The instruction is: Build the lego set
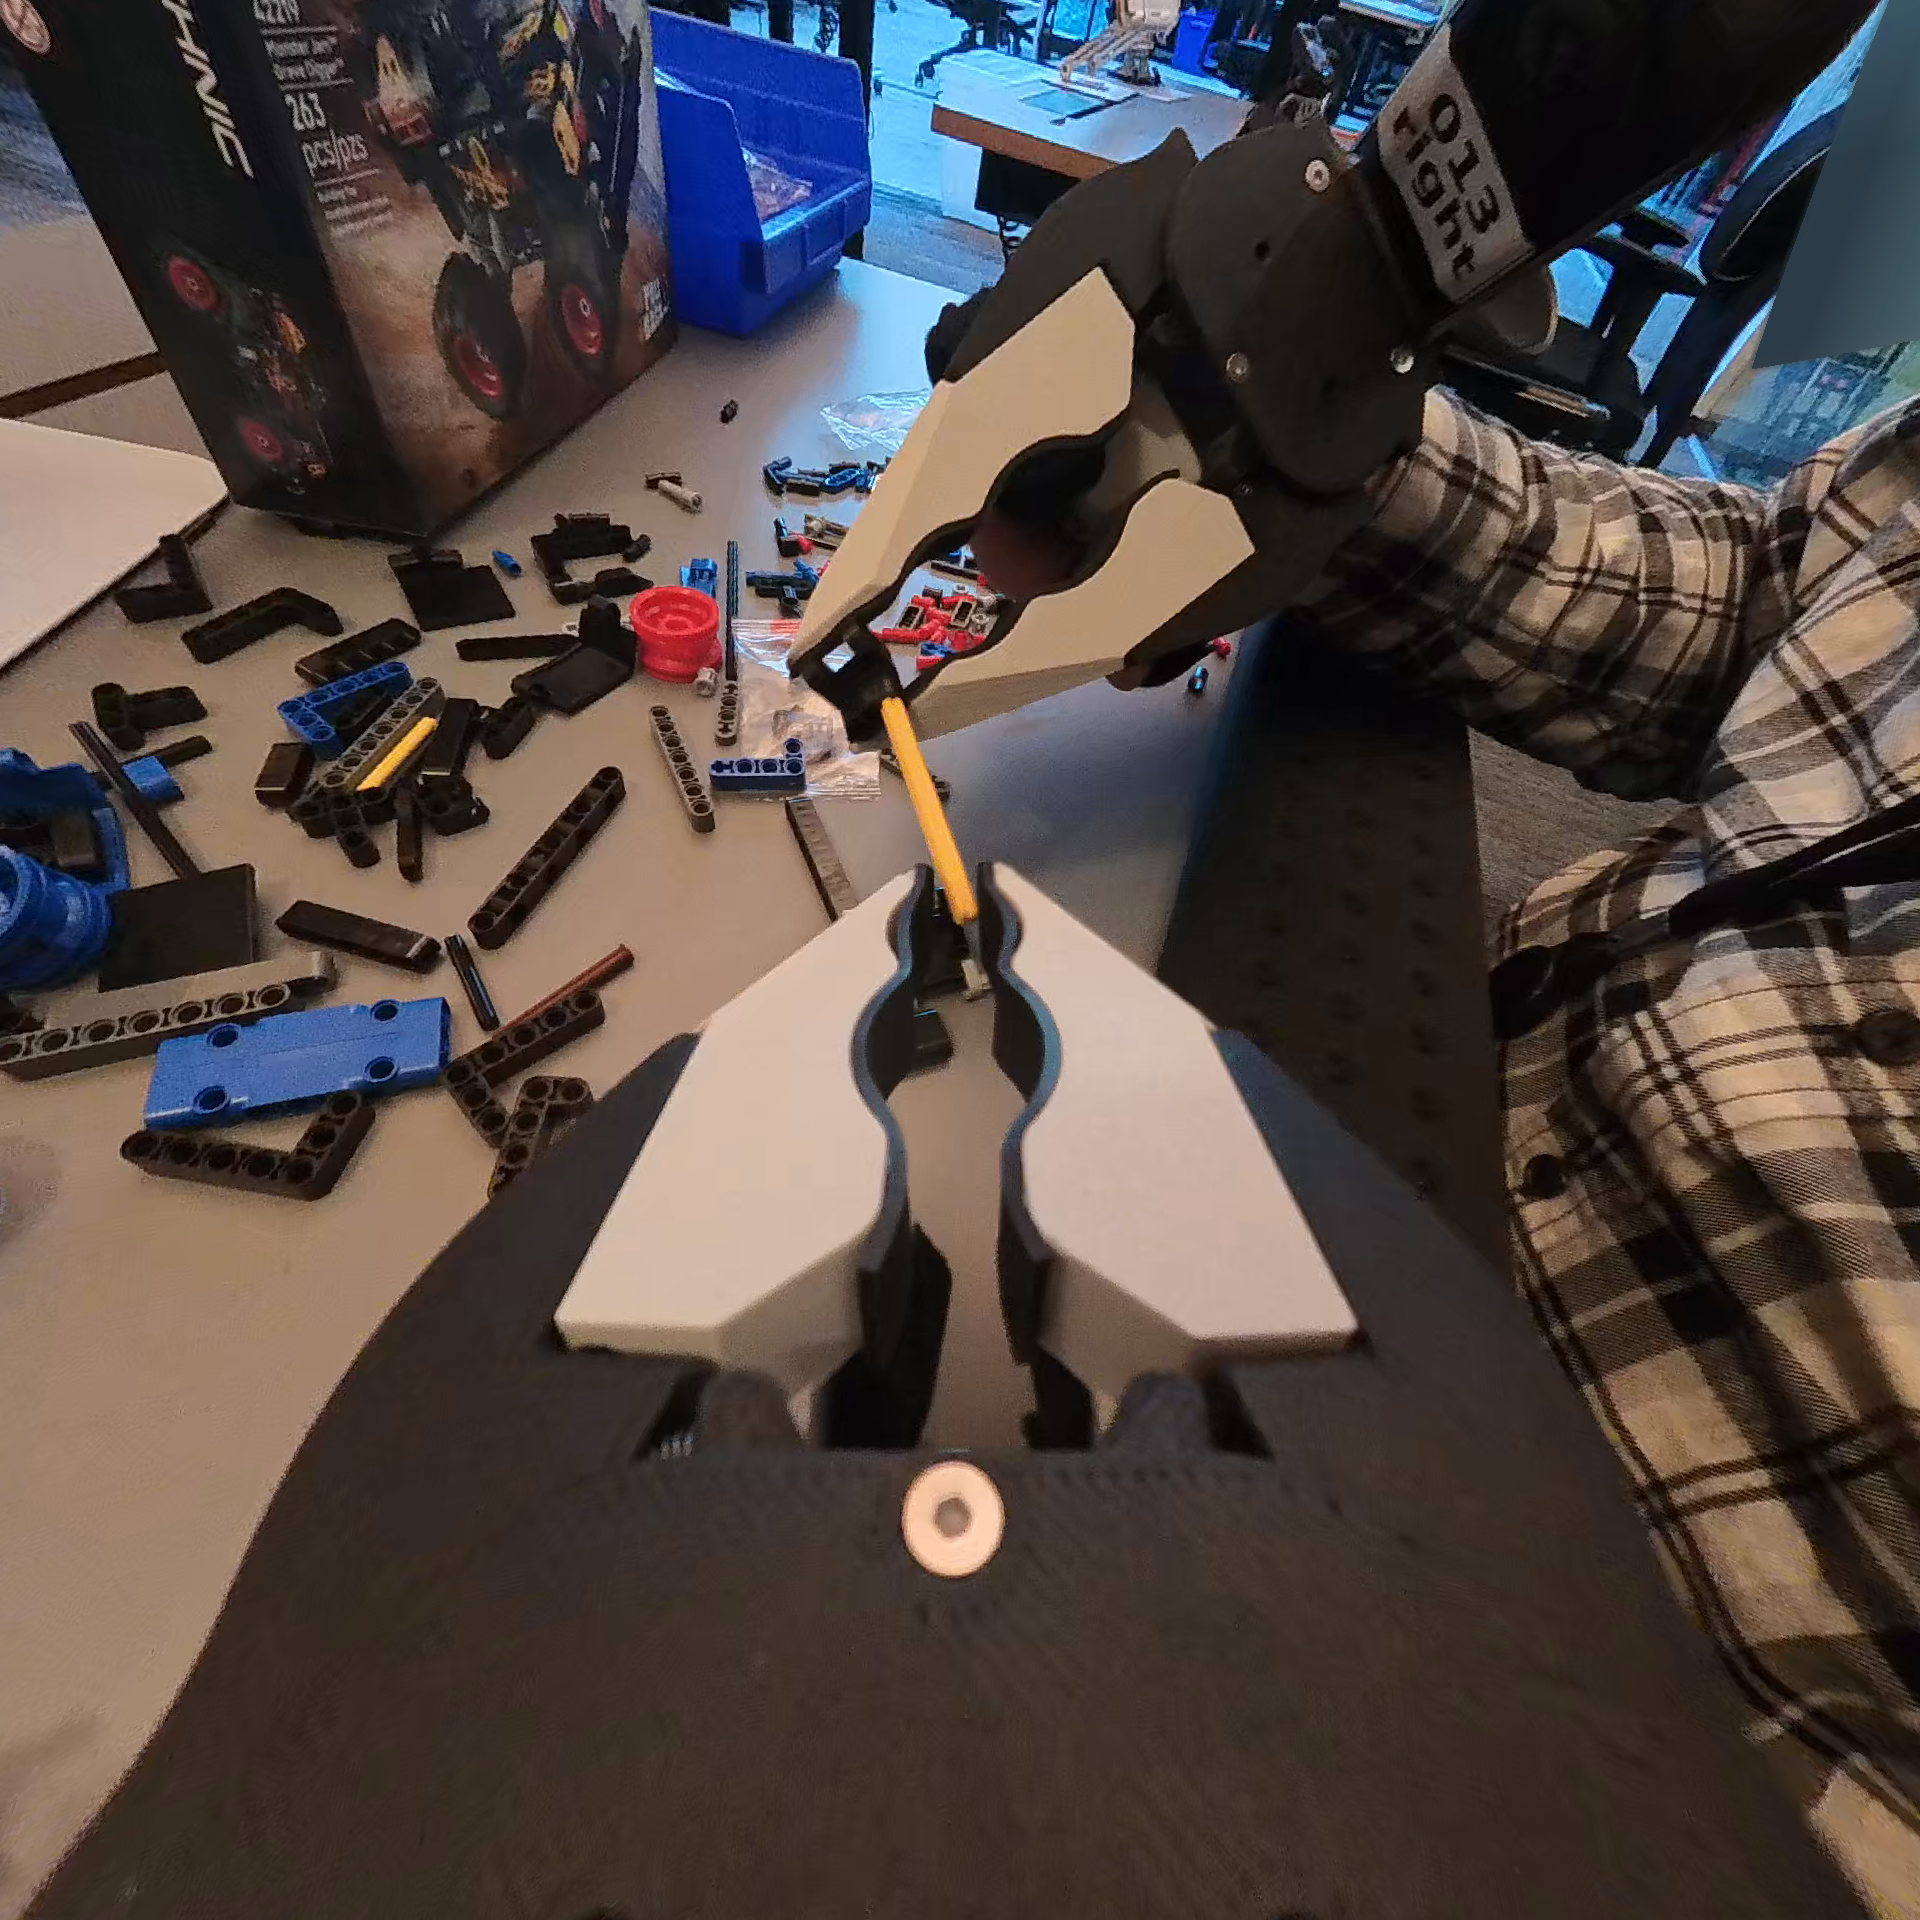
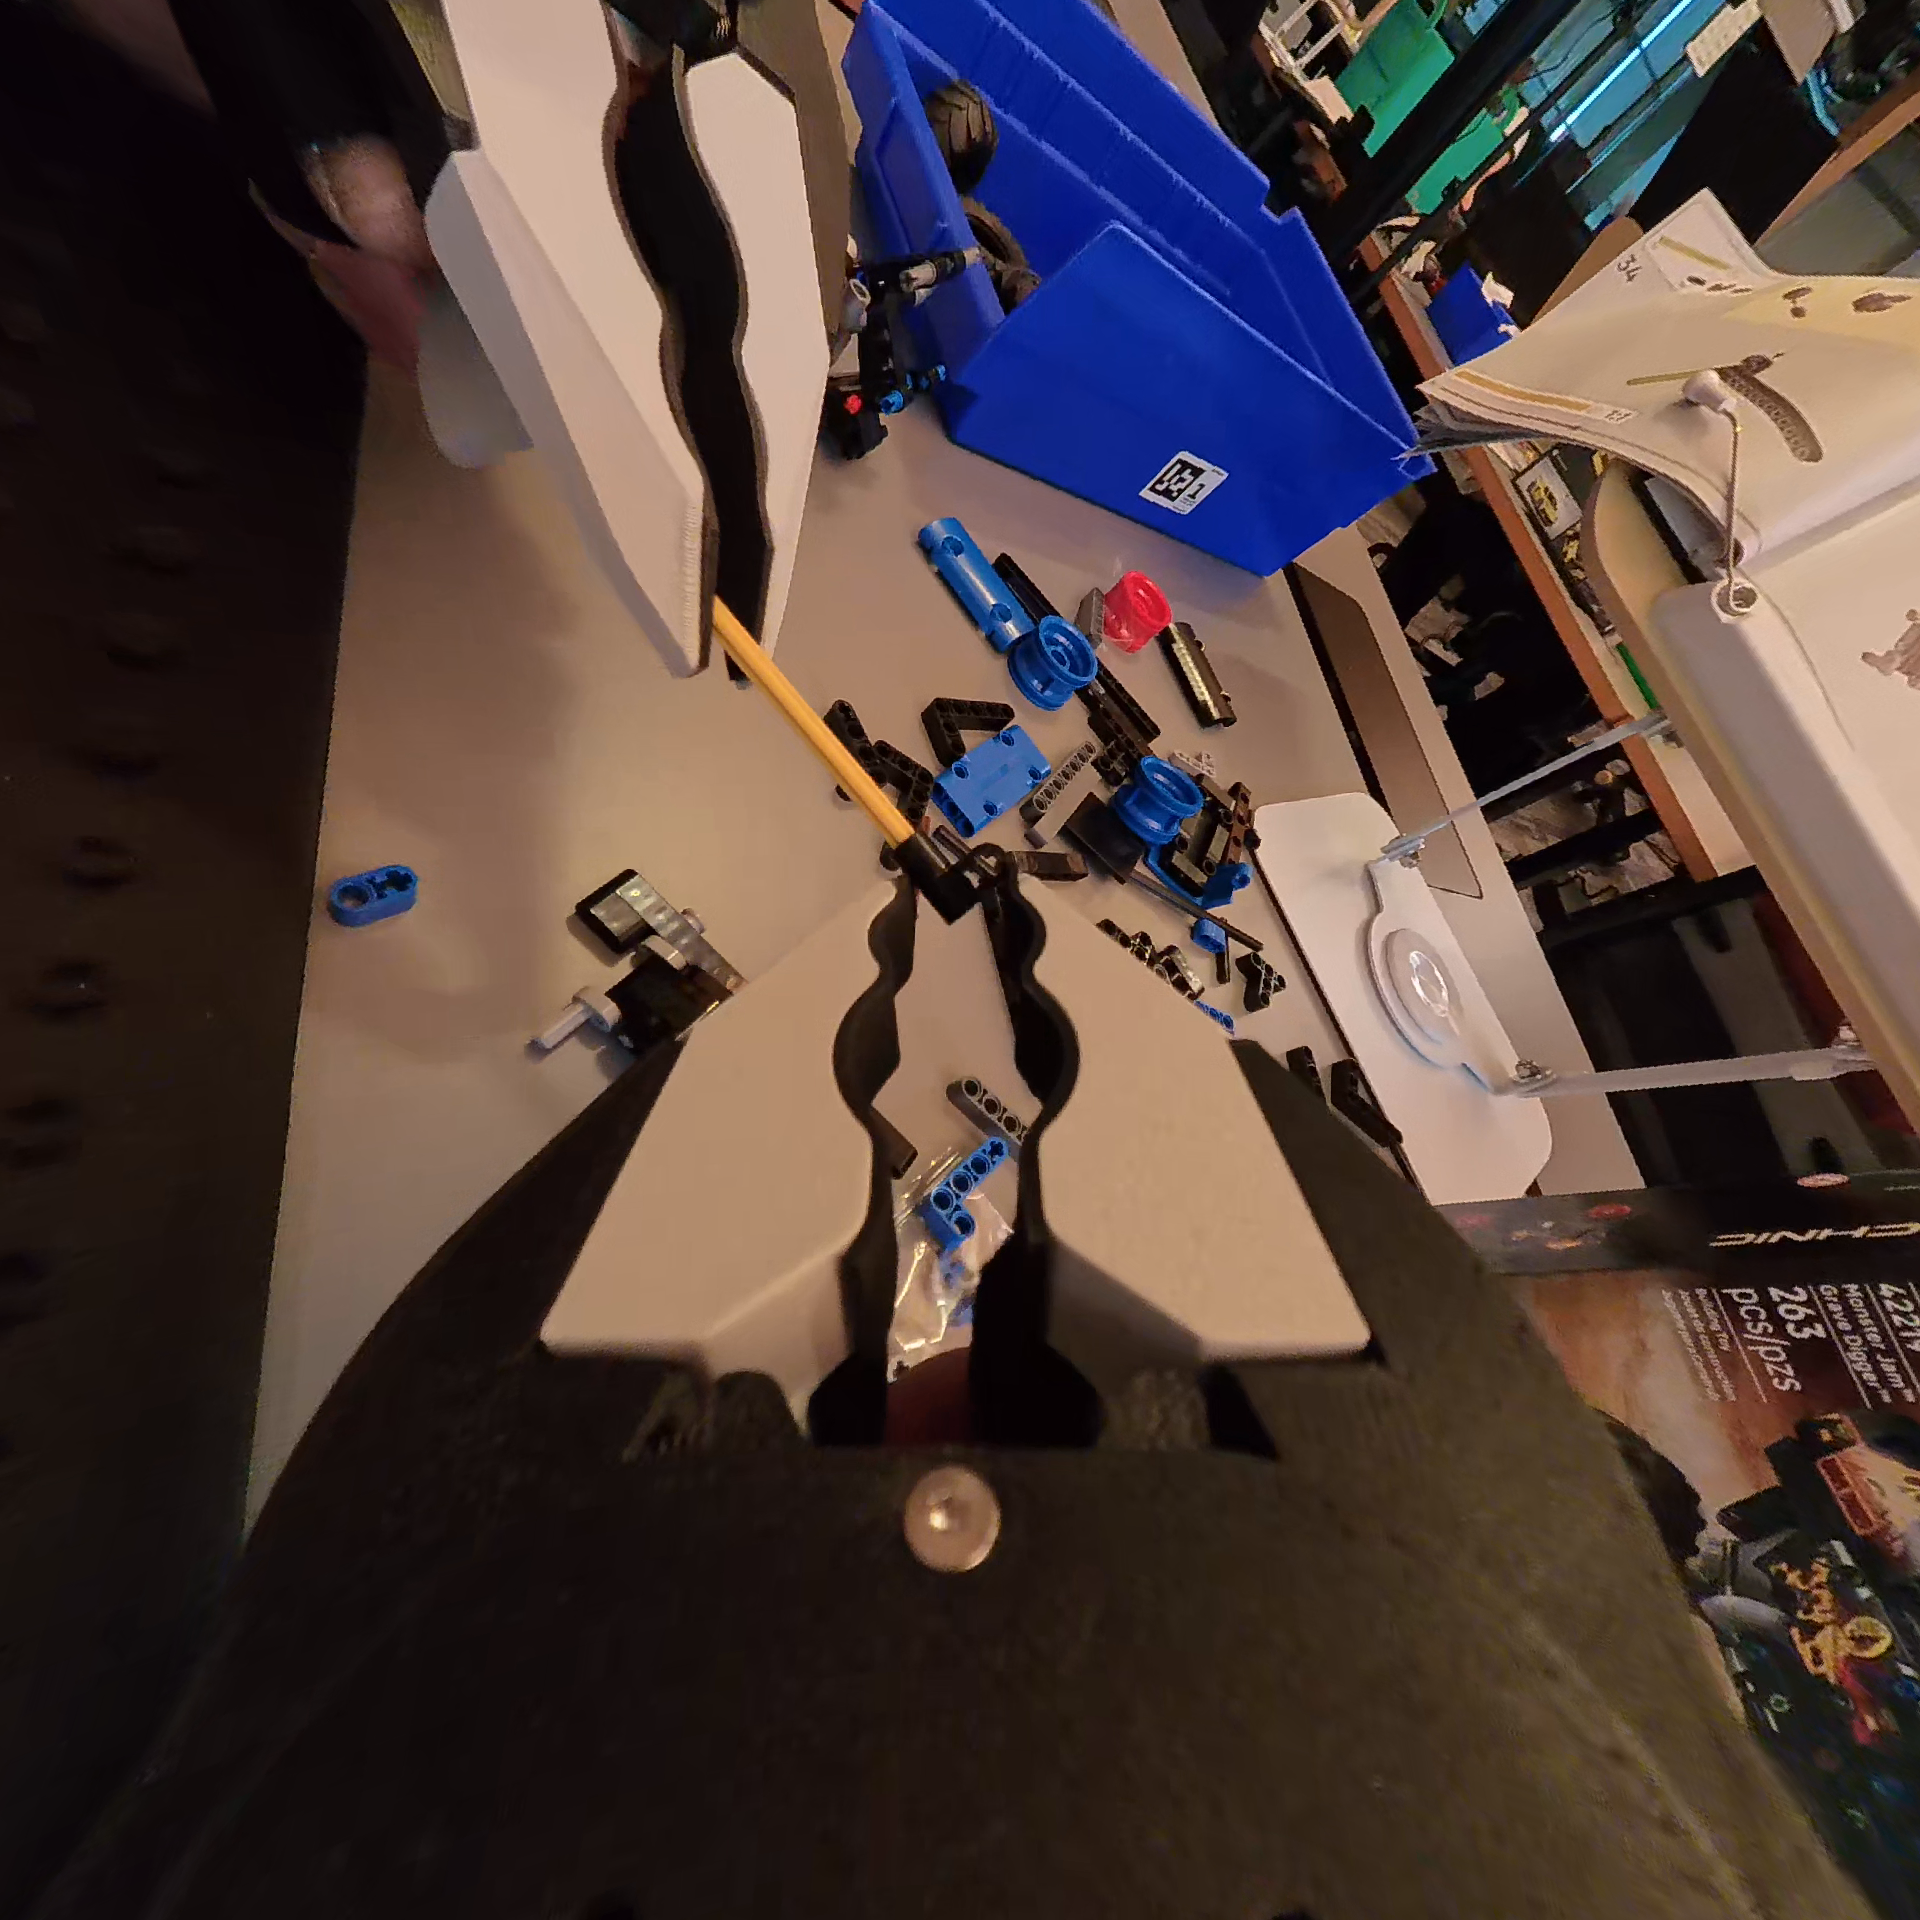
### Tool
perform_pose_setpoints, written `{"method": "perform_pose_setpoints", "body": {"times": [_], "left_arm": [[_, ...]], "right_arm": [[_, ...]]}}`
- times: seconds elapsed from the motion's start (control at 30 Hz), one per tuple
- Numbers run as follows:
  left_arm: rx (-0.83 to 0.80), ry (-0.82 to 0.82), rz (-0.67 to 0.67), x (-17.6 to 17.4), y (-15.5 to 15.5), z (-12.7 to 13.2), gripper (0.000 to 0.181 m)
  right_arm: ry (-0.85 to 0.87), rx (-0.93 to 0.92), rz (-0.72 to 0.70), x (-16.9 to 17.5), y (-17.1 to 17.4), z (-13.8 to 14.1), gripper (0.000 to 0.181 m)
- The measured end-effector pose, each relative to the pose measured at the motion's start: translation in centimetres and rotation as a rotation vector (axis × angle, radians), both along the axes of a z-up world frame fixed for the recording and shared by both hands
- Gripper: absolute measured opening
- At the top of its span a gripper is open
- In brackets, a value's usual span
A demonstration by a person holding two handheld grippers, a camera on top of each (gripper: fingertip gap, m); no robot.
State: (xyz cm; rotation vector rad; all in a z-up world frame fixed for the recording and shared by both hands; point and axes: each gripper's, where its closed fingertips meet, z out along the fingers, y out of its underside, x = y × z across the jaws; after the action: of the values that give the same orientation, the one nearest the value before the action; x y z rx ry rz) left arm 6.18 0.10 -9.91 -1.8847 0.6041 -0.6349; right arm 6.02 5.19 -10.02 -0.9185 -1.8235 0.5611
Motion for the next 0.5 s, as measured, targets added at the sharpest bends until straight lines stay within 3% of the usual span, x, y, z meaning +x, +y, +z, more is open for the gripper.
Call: {"method": "perform_pose_setpoints", "body": {"times": [0.3, 0.5], "left_arm": [[0.022, 0.015, 0.011, 0.0, 0.4, -0.2, 0.009], [0.027, 0.027, 0.04, -0.6, 0.7, -0.4, 0.018]], "right_arm": [[0.003, -0.028, -0.012, 0.2, 0.5, 0.1, 0.015], [0.051, -0.097, -0.084, 1.1, 2.8, 1.3, 0.015]]}}
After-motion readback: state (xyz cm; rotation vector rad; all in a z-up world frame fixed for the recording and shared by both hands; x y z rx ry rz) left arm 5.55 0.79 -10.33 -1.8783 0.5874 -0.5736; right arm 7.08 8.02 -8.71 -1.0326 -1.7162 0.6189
